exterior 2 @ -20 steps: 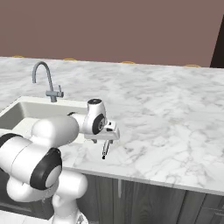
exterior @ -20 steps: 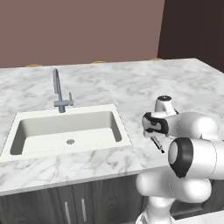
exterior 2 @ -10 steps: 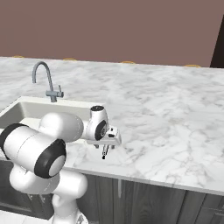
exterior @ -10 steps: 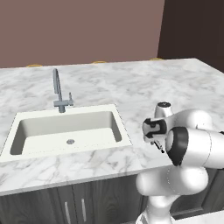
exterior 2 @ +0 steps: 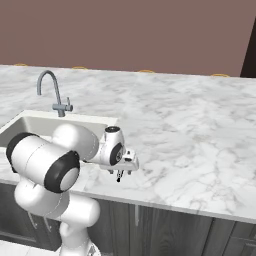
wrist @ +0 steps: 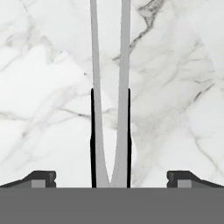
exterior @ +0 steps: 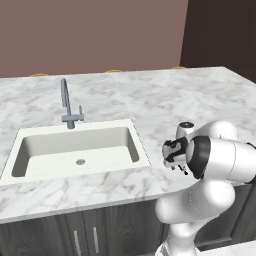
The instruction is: Pick up the tongs from the counter and place them near the plate next to the oven.
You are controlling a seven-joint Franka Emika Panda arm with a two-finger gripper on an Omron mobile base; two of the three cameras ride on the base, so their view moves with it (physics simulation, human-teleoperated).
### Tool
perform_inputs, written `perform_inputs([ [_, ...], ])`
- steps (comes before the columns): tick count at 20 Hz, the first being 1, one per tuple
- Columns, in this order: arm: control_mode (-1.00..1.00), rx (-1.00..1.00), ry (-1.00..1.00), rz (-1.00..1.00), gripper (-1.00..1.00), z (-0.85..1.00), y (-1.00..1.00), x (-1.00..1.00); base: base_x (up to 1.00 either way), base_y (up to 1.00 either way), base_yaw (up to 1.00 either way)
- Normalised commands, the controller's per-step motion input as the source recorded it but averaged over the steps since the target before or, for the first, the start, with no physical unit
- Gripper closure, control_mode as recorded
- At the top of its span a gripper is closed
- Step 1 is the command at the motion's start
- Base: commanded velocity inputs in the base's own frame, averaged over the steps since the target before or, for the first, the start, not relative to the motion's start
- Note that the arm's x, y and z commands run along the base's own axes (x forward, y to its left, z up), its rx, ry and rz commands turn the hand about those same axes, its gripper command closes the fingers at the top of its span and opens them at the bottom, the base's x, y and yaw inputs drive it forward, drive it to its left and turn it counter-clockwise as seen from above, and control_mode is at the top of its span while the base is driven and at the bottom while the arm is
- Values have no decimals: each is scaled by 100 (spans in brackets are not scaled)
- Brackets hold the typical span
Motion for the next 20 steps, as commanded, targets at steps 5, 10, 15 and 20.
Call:
perform_inputs([
  [5, -100, 1, 0, 0, 100, -27, 0, 0, 0, 0, 0],
  [10, -100, 2, 0, 0, 100, -27, 0, 0, 0, 0, 0],
  [15, -100, 0, 2, 0, 100, -3, 6, 0, 0, 0, 0],
  [20, -100, 0, 0, -1, 100, 7, 2, 0, 0, 0, 0],
])
